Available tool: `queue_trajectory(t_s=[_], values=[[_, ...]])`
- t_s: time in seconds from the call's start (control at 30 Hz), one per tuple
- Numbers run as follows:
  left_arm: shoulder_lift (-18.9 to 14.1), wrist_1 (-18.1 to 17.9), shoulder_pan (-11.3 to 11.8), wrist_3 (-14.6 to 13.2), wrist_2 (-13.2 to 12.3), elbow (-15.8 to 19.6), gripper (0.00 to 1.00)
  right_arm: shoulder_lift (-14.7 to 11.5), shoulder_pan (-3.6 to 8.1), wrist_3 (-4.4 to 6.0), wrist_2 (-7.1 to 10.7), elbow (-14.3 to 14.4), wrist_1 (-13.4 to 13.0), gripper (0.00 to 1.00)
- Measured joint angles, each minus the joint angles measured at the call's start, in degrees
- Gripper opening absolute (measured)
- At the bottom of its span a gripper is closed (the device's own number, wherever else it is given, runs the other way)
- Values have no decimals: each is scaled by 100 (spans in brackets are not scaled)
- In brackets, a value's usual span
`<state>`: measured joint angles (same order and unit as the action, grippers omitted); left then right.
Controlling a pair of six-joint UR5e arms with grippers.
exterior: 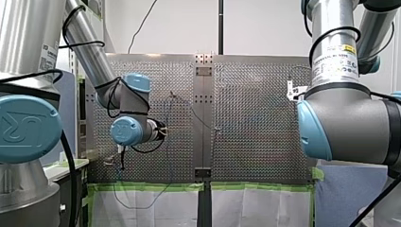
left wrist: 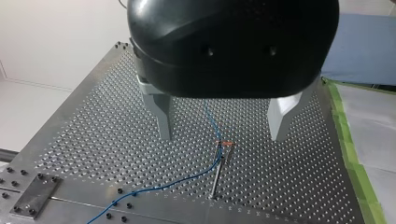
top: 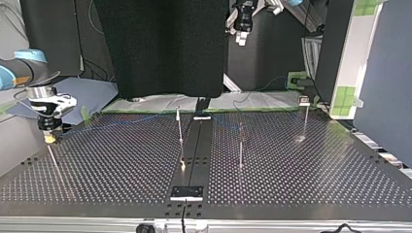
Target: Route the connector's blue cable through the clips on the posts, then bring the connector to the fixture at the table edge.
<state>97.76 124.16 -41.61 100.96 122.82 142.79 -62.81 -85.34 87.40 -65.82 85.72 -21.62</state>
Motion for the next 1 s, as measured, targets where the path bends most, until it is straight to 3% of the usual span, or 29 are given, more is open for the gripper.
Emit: queue_trajectory(t_s=[1.0], values=[[0,83,-5,-13,0,-75,100,7,12,7,46,-52,-10,0]])
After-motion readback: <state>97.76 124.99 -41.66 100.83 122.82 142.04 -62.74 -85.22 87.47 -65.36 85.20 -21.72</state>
